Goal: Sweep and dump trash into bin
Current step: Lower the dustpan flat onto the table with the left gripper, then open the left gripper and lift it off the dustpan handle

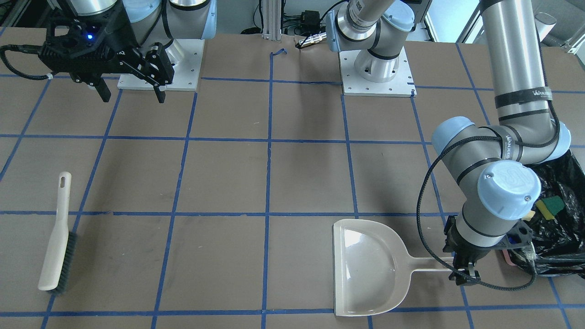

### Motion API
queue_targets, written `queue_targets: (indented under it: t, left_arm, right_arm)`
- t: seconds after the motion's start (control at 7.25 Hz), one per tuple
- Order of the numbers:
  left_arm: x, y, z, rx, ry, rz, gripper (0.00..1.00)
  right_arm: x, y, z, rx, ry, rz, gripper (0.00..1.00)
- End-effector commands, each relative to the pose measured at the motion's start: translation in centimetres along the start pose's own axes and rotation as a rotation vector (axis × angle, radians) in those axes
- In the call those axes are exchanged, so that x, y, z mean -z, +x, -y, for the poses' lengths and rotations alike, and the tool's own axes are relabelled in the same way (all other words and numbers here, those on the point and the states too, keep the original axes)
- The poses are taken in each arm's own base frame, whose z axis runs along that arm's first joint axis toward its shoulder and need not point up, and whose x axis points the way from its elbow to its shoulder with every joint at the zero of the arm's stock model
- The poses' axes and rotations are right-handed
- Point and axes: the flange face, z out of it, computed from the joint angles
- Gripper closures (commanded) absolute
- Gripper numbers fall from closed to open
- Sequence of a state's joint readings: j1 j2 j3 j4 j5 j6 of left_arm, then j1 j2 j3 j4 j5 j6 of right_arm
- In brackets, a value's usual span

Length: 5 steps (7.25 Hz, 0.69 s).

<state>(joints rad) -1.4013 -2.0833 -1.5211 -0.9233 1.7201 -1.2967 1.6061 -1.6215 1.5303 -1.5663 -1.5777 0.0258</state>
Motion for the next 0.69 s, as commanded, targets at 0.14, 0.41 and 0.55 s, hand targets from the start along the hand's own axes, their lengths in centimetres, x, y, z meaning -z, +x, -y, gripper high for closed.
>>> queue_targets:
  t: [0.14, 0.41, 0.55]
  left_arm:
    - [6.0, -0.6, -1.3, -0.102, -0.141, -0.096, 0.23]
    - [9.7, -1.8, -1.4, -0.277, -0.132, -0.109, 0.18]
    - [11.4, -2.8, -2.2, -0.387, -0.137, -0.086, 0.15]
  right_arm:
    - [-0.5, 0.0, -0.1, 0.001, -0.01, 0.001, 0.0]
    - [-0.5, -0.1, -0.1, -0.003, -0.009, 0.005, 0.0]
    - [-0.4, -0.1, -0.1, 0.0, -0.009, 0.005, 0.0]
